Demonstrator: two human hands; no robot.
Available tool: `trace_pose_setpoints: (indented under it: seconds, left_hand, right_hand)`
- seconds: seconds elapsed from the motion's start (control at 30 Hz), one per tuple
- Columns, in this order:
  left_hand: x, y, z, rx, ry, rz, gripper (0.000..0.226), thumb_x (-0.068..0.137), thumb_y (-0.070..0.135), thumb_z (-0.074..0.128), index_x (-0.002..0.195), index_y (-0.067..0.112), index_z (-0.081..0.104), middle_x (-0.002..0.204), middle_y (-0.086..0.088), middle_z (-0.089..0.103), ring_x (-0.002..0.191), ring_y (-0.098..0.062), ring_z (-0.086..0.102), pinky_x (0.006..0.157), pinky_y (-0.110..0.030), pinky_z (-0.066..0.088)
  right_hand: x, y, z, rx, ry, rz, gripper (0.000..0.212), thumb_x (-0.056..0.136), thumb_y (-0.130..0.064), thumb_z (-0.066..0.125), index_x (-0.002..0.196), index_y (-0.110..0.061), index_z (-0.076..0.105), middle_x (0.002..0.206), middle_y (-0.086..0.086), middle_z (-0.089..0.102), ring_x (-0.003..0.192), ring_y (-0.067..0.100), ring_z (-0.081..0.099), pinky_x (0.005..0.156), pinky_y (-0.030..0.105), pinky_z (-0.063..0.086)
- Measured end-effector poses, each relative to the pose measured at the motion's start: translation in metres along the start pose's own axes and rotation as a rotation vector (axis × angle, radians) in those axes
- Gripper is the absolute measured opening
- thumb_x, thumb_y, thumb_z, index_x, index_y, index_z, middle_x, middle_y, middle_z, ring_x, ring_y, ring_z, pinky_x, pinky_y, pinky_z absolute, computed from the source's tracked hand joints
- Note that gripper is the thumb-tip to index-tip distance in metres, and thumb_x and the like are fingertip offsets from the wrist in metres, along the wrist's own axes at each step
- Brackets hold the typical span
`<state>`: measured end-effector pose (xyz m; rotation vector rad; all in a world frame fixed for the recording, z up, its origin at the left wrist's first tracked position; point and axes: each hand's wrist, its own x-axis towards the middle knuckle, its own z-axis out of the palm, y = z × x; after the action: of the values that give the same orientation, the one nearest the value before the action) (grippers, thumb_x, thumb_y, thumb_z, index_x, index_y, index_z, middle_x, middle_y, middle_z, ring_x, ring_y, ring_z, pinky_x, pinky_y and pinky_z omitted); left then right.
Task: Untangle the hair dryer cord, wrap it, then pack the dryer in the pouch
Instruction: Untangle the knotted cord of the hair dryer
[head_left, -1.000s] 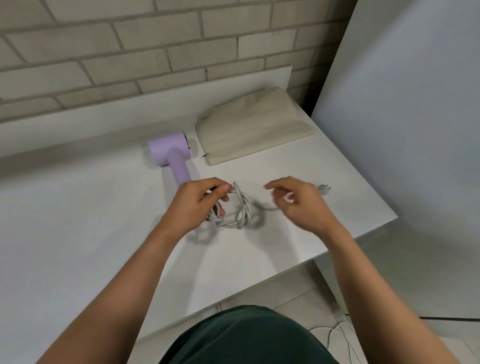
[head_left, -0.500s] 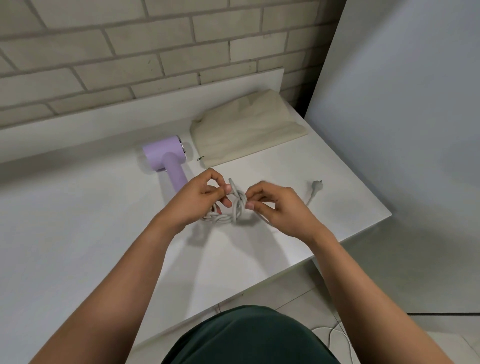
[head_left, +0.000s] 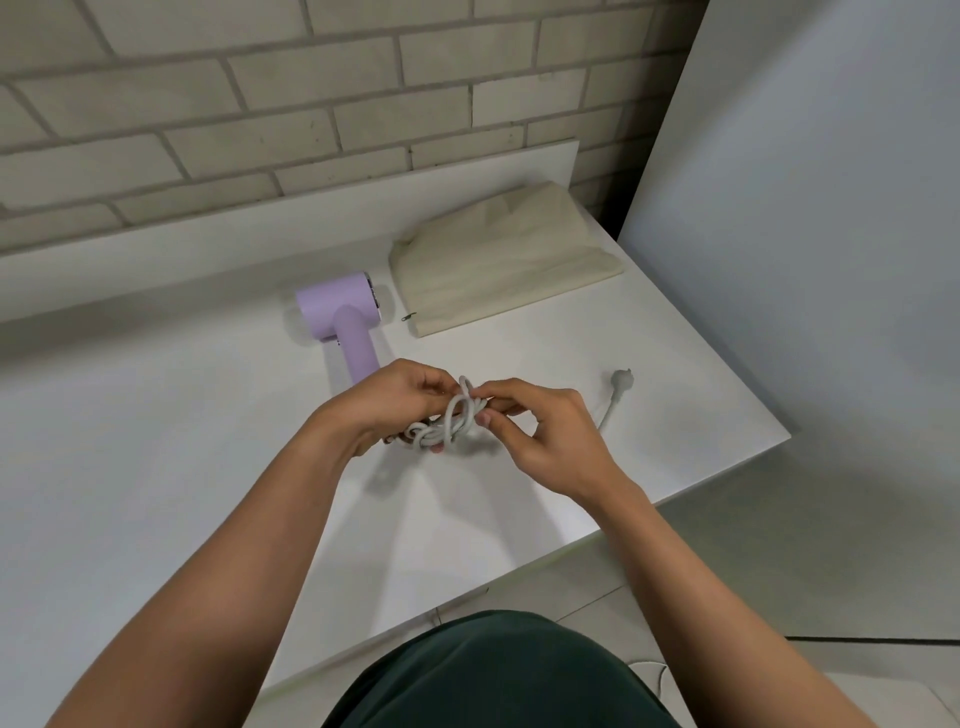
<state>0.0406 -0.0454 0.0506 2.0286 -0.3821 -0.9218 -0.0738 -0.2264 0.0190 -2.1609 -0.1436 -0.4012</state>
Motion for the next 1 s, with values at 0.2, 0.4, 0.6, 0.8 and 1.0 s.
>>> trace_pose_setpoints:
  seconds: [0.2,0.4,0.6,0.8,1.0]
  left_hand:
    - [0.003,-0.004,0.004,0.067,-0.004,0.007,0.009,0.089,0.029,0.076,0.086,0.021,0.079,0.093,-0.015,0.079,0.093,-0.037,0.075,0.079,-0.051,0.059]
    - [0.0,-0.007,0.009,0.017,0.198,0.101,0.017,0.099,0.024,0.063,0.088,0.016,0.073,0.089,0.0,0.076,0.081,-0.01,0.068,0.074,-0.03,0.053]
    - [-0.026,0.005,-0.003,-0.189,0.217,0.139,0.037,0.1,0.04,0.06,0.085,0.009,0.075,0.094,-0.013,0.075,0.082,-0.02,0.072,0.084,-0.046,0.058]
    - [-0.028,0.01,0.005,0.02,0.106,0.149,0.042,0.104,0.049,0.052,0.092,0.015,0.074,0.091,-0.011,0.072,0.077,-0.015,0.06,0.082,-0.044,0.056]
    - [-0.026,0.007,0.016,0.056,0.188,0.16,0.034,0.109,0.03,0.042,0.09,0.015,0.066,0.082,0.007,0.065,0.077,-0.013,0.056,0.074,-0.032,0.044]
  right_hand:
    - [0.002,-0.004,0.001,-0.065,-0.038,0.056,0.022,0.095,-0.011,0.071,0.116,-0.018,0.074,0.087,-0.029,0.069,0.087,0.002,0.07,0.088,0.026,0.055]
    - [0.009,-0.011,0.006,-0.055,-0.01,0.258,0.02,0.092,-0.011,0.069,0.107,-0.024,0.075,0.082,-0.014,0.077,0.083,0.009,0.071,0.09,0.033,0.057]
    - [0.014,-0.012,-0.001,-0.113,-0.001,0.382,0.011,0.092,-0.025,0.067,0.1,-0.029,0.074,0.079,-0.013,0.078,0.085,0.015,0.071,0.094,0.04,0.053]
    - [0.018,-0.013,0.003,-0.149,-0.012,0.522,0.013,0.088,-0.045,0.063,0.092,-0.037,0.072,0.072,-0.022,0.075,0.099,0.02,0.067,0.086,0.039,0.055]
    - [0.02,-0.016,-0.016,-0.228,-0.149,0.383,0.016,0.088,-0.042,0.076,0.103,-0.04,0.077,0.098,-0.015,0.07,0.098,0.01,0.064,0.087,0.031,0.052]
